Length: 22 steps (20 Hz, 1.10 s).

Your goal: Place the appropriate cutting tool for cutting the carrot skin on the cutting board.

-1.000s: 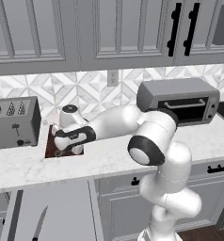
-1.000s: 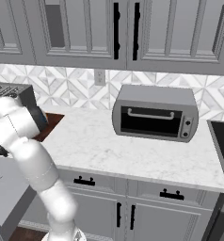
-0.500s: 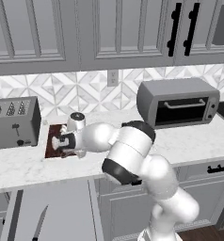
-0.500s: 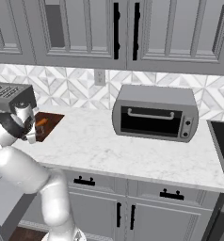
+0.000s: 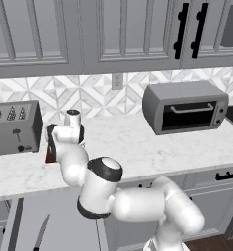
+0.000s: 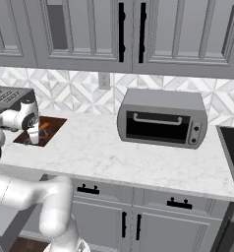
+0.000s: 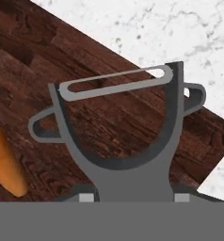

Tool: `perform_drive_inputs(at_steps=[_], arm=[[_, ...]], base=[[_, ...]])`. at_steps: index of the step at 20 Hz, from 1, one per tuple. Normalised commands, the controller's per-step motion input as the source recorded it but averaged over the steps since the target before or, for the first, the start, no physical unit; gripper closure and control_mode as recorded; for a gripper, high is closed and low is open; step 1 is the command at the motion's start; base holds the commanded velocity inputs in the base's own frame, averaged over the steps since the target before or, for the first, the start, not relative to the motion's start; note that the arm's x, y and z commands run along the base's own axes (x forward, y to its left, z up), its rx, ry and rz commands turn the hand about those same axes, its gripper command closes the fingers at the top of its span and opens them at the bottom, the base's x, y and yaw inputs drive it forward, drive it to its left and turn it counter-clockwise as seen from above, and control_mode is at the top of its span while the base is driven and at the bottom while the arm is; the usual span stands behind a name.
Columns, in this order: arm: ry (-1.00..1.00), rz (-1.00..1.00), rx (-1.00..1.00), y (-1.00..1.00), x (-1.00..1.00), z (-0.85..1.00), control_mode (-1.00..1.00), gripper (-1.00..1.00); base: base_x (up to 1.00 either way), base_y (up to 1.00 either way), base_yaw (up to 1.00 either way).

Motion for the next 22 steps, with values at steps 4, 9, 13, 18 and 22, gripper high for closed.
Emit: perform_drive_inputs(at_steps=[4, 9, 13, 18, 22], arm=[[0.11, 0.00, -0.01, 0.18, 0.48, -0.03, -1.00, 1.00], [0.09, 0.00, 0.00, 0.05, 0.29, -0.12, -1.00, -1.00], [0.02, 0.00, 0.00, -0.01, 0.03, -0.09, -1.00, -1.00], [0.00, -0.01, 0.00, -0.15, -0.39, 0.02, -1.00, -1.00], [-0.08, -0.04, 0.03, -0.44, -0.88, 0.40, -1.00, -1.00]], base=[[0.00, 0.00, 0.00], [0.00, 0.00, 0.00], [0.00, 0.00, 0.00], [0.00, 0.00, 0.00], [0.00, 0.00, 0.00]])
